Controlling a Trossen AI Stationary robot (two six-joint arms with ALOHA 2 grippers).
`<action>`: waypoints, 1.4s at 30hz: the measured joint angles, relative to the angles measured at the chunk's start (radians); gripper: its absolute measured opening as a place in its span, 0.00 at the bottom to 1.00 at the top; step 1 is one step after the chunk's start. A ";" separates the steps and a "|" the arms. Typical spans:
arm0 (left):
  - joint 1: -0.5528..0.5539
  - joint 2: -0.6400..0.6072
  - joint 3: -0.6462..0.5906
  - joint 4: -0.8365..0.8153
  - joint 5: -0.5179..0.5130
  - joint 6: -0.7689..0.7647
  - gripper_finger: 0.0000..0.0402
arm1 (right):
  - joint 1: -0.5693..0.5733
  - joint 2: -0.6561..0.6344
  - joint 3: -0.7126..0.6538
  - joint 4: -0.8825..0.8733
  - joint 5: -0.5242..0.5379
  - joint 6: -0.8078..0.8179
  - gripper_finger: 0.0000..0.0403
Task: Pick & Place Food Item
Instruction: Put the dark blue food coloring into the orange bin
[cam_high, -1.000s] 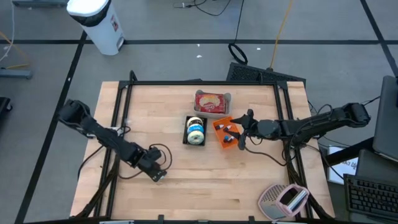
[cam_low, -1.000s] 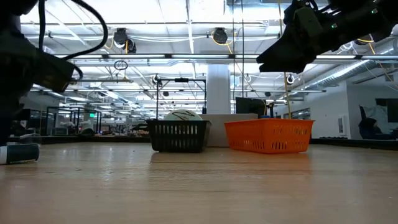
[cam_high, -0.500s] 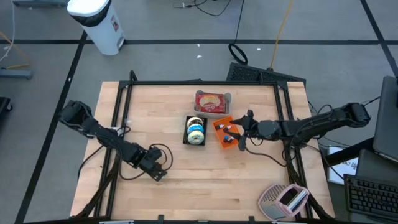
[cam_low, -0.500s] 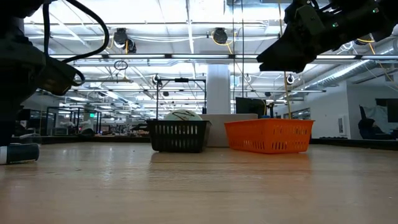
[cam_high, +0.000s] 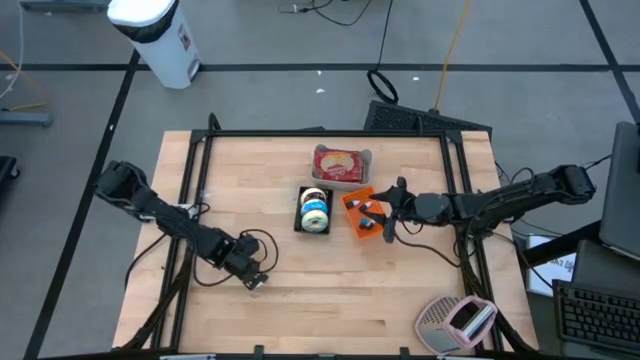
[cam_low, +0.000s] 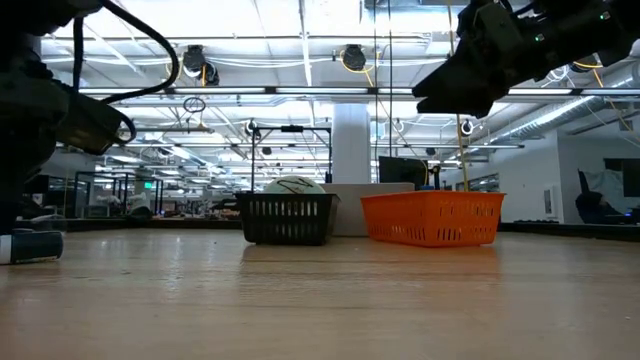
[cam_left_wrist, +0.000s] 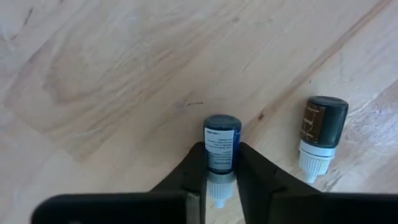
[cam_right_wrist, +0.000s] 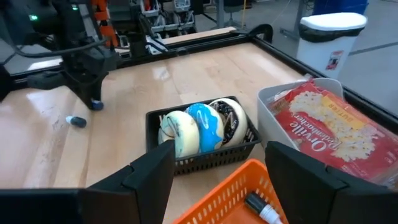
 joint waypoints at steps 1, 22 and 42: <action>0.005 -0.012 0.006 -0.001 -0.015 0.006 0.13 | 0.000 0.000 0.000 0.001 -0.017 0.000 0.59; 0.322 -0.039 0.254 0.531 0.224 0.692 0.13 | 0.148 0.382 0.068 0.496 -0.257 -0.652 0.57; 0.406 0.049 0.254 0.644 0.486 0.729 0.14 | 0.147 0.654 0.370 0.477 -0.305 -0.836 0.53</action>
